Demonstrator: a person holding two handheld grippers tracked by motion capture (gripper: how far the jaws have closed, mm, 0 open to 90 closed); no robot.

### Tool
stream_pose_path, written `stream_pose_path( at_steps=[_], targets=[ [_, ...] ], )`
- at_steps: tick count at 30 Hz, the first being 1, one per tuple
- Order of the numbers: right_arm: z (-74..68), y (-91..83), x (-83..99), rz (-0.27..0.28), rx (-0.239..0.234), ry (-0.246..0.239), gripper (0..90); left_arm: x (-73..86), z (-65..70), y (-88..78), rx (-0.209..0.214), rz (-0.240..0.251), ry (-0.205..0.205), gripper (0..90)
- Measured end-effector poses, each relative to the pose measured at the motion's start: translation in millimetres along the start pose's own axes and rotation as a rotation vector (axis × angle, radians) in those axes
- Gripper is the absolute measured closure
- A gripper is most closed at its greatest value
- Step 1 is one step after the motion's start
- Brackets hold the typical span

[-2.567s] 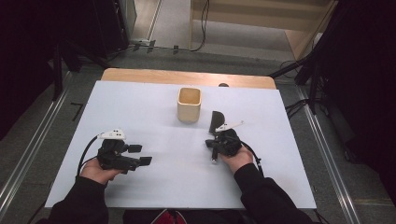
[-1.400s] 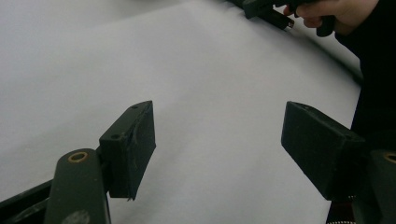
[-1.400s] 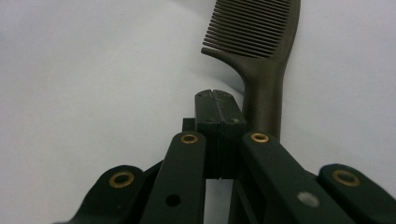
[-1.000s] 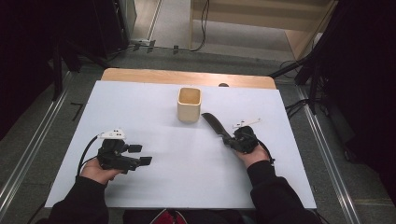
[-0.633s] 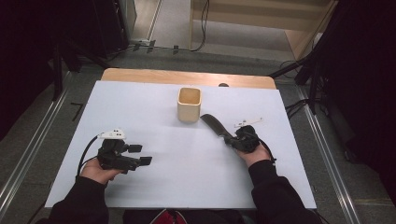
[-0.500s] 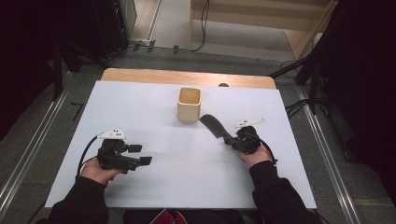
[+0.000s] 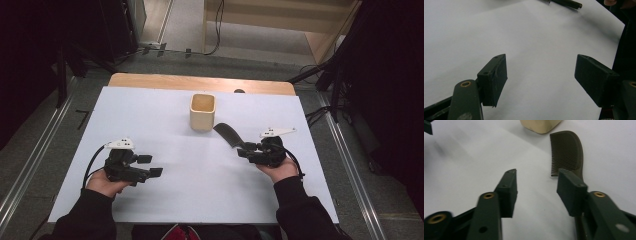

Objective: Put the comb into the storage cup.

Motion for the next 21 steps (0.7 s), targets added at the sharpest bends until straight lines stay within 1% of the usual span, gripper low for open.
stream_pose_path(
  at_steps=[2,4,6,9,13,15,21],
  targets=[
    [-1.0,-3.5,1.7,0.008,-0.011,0.001,44.3,0.0,0.0,0.1,0.001,0.001,0.000,26.5],
    [-2.1,-7.4,3.7,0.014,-0.021,-0.004,39.6,-0.1,0.2,0.3,0.001,0.002,-0.002,26.5],
    [-3.3,-11.0,5.0,0.019,-0.034,0.001,37.8,0.0,0.4,0.4,0.001,0.002,-0.002,26.5],
    [-5.3,-15.2,7.4,0.031,-0.041,-0.001,34.7,-0.1,0.3,0.3,0.001,0.002,-0.002,26.5],
    [-7.8,-20.0,12.4,0.031,-0.052,-0.008,30.9,0.0,0.4,0.5,0.001,0.001,-0.001,26.5],
    [-9.5,-21.8,15.2,0.028,-0.054,-0.024,28.3,0.0,0.4,0.6,0.002,0.000,-0.002,26.5],
    [-13.2,-27.9,22.8,0.028,-0.060,-0.045,27.2,0.1,0.5,0.5,0.001,-0.002,-0.002,26.5]
  ],
)
Point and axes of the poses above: each handheld gripper's, and its own axes: y roughly forward along the jaws, x roughly out of its underside, z roughly to its right, the point moved 3 cm from there along y, roughly forward along the jaws, and after that the axes turned 8 degrees about y, right-handed, at the moved point
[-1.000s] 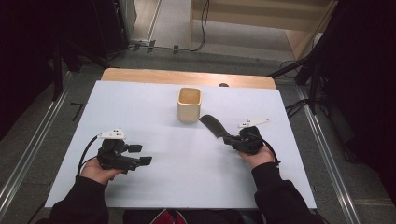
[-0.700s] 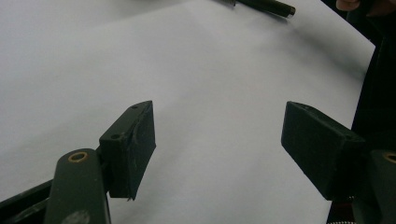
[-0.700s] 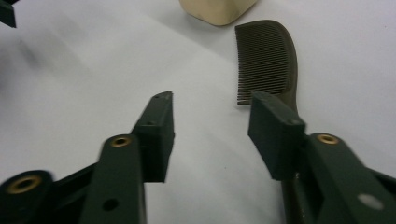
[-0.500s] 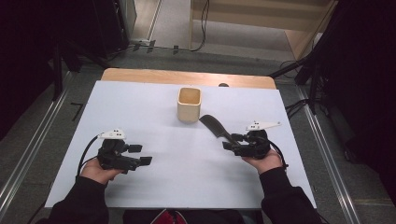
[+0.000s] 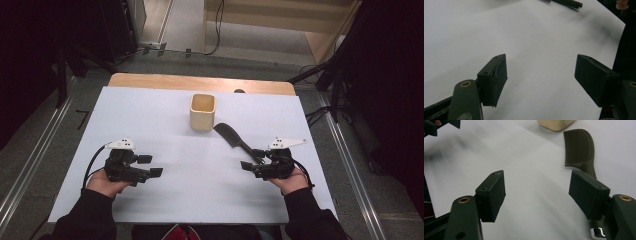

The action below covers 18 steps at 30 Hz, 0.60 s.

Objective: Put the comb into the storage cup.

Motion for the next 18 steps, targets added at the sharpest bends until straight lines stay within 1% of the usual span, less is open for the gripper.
stream_pose_path(
  at_steps=[9,18],
  targets=[
    [1.7,-9.7,10.8,0.012,0.011,0.007,27.1,0.1,0.1,0.0,-0.002,0.001,-0.001,26.5],
    [2.3,-19.8,20.6,0.024,0.018,0.030,26.7,0.1,0.2,-0.1,-0.005,0.003,0.001,26.5]
  ],
)
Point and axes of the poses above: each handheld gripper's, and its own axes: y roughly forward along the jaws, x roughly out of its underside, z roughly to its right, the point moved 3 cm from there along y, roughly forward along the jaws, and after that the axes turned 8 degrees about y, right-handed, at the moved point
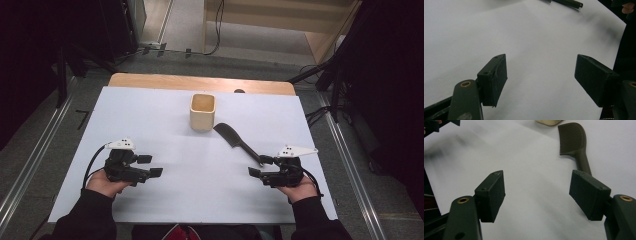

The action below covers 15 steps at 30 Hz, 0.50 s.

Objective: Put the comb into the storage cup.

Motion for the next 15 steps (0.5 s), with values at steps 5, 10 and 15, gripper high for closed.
stream_pose_path(
  at_steps=[5,10,15],
  targets=[
    [0.2,0.9,0.3,-0.004,-0.003,0.001,26.7,0.1,-0.3,-0.1,0.000,0.001,0.001,26.5],
    [0.9,2.6,-0.4,-0.012,-0.002,0.003,26.7,0.1,-0.4,0.0,-0.001,0.000,0.001,26.5],
    [5.9,2.9,-5.3,-0.003,0.011,0.006,26.7,0.0,-0.7,0.2,-0.001,-0.004,0.001,26.5]
  ],
)
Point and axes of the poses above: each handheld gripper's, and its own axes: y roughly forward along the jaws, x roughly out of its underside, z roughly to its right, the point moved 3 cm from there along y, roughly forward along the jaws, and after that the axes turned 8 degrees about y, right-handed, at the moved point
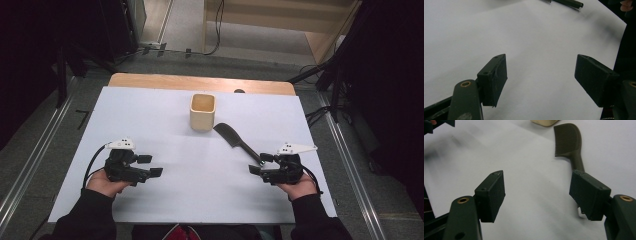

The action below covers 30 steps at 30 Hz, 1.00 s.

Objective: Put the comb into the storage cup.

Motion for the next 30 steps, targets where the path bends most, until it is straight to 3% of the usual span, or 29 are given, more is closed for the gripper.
stream_pose_path(
  at_steps=[30],
  targets=[
    [36.3,8.5,-19.2,0.027,0.049,0.017,26.7,-0.4,0.5,0.5,-0.002,-0.001,0.002,26.5]
  ],
)
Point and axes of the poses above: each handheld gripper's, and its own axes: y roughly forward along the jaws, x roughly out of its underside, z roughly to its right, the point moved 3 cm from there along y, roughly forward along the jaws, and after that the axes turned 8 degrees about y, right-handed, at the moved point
